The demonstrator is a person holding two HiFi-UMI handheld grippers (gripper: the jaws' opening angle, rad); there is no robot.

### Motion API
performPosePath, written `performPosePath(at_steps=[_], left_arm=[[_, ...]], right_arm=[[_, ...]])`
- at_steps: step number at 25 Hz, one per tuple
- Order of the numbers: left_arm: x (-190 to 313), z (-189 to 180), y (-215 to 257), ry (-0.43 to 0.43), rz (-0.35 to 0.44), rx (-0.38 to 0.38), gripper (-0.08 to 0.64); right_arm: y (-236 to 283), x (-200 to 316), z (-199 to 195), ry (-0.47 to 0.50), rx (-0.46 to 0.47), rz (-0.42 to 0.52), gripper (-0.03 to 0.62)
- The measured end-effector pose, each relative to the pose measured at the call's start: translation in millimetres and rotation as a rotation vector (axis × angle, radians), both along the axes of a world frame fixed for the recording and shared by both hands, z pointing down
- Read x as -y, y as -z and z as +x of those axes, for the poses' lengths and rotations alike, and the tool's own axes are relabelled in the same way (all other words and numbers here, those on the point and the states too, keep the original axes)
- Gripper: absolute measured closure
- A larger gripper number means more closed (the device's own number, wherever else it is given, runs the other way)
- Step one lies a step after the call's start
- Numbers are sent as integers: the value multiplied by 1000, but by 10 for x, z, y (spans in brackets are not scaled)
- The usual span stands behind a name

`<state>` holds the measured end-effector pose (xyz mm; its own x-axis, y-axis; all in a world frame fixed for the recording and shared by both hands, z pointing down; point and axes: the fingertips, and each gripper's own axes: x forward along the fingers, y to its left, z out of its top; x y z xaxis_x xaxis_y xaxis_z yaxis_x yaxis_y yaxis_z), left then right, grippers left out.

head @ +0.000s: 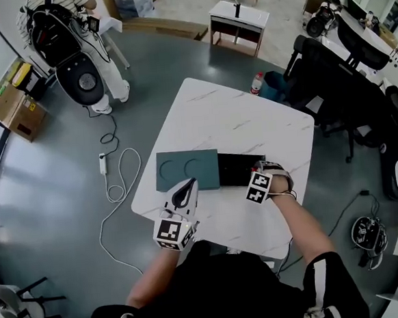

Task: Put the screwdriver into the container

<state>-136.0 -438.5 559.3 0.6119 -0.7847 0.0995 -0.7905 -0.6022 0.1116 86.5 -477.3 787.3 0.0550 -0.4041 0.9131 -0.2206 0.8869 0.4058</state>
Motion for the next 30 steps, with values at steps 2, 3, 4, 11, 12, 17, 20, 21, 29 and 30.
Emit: performPosePath(at_steps=[2,3,4,11,12,17,20,21,29,30], left_arm=[[17,-12,9,-2,2,-2,554],[23,-14,15,-3,3,-2,554],[28,-11,18,-4,3,-3,554],[66,31,-41,-16,-16,-8,554],[65,37,-46,-18,-17,-9,554],[31,59,-30,-26,-13,-10,554],[-18,66,-20,-38,-10,4,554],[-36,63,-13,-38,-7,7,554],[-135,115,88,-41,4,8,554],[-150,149,112,-49,10,3,554]], right_arm=[[-55,10,-30,8,-25,-27,480],[-81,13,-40,16,-41,-40,480],[-107,13,-44,27,-59,-53,480],[-228,6,-53,65,-109,-132,480],[-229,7,-53,65,-106,-136,480],[-157,-9,-61,49,-75,-136,468],[34,-36,-136,14,-7,-92,428],[142,-45,-162,2,25,-65,422],[1573,-148,-410,-230,543,316,411],[1777,-169,-422,-269,629,375,413]])
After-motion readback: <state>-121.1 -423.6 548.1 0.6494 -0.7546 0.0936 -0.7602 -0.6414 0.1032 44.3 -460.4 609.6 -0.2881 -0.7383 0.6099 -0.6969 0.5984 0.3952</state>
